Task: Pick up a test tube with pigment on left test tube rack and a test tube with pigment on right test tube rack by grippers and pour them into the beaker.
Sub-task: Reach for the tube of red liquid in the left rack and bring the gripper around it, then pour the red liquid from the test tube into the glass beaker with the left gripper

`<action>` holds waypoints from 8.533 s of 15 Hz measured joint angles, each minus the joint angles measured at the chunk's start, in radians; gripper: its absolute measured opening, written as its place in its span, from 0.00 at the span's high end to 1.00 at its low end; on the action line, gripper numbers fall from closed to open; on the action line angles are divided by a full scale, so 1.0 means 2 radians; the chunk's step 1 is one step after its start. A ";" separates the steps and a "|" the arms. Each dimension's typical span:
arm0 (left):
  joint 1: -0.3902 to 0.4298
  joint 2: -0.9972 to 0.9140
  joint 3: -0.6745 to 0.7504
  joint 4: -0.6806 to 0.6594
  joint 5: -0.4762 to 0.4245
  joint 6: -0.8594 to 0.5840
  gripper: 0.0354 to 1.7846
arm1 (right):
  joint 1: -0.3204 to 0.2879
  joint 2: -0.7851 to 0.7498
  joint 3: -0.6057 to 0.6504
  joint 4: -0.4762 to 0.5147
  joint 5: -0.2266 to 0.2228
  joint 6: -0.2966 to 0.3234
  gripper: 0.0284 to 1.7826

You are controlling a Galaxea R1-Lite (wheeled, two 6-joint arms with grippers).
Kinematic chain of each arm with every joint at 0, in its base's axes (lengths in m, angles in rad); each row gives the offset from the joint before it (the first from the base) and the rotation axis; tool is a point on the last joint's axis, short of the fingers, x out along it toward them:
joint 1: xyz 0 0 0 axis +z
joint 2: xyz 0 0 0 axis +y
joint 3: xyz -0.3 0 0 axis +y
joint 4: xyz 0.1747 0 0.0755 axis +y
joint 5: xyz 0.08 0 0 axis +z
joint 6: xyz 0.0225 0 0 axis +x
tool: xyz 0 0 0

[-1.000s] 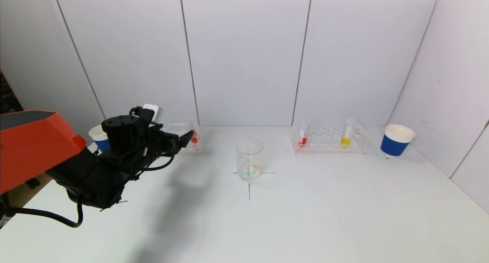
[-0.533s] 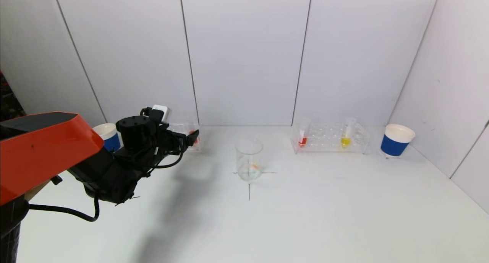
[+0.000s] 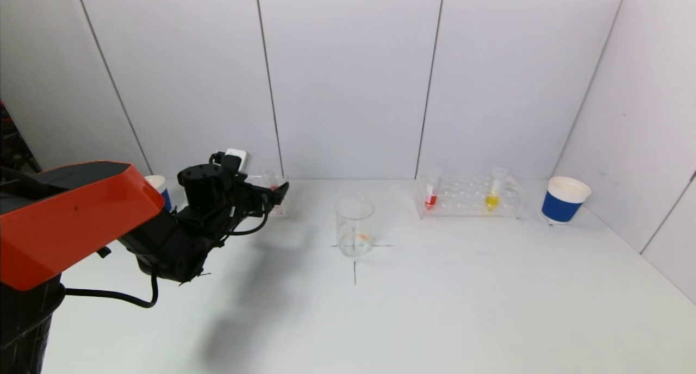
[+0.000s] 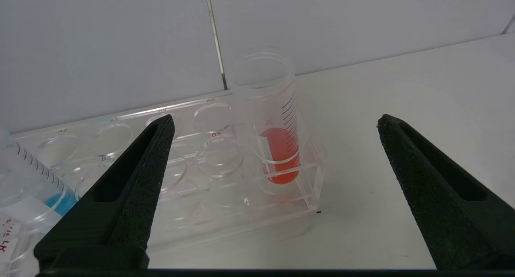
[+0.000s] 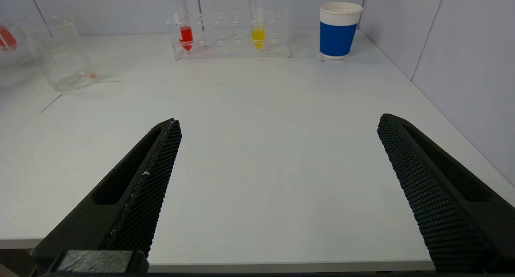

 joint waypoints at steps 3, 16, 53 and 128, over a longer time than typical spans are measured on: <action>0.000 0.008 -0.011 0.001 0.001 0.000 0.01 | 0.000 0.000 0.000 0.000 0.000 0.000 0.00; -0.001 0.020 -0.042 -0.001 0.017 0.000 0.01 | 0.000 0.000 0.000 0.000 0.000 0.000 0.00; -0.020 0.113 -0.121 -0.073 0.086 0.024 0.01 | 0.000 0.000 0.000 0.000 0.000 0.000 0.00; -0.017 0.078 -0.132 -0.049 0.090 0.023 0.74 | 0.000 0.000 0.000 0.000 0.000 0.000 0.00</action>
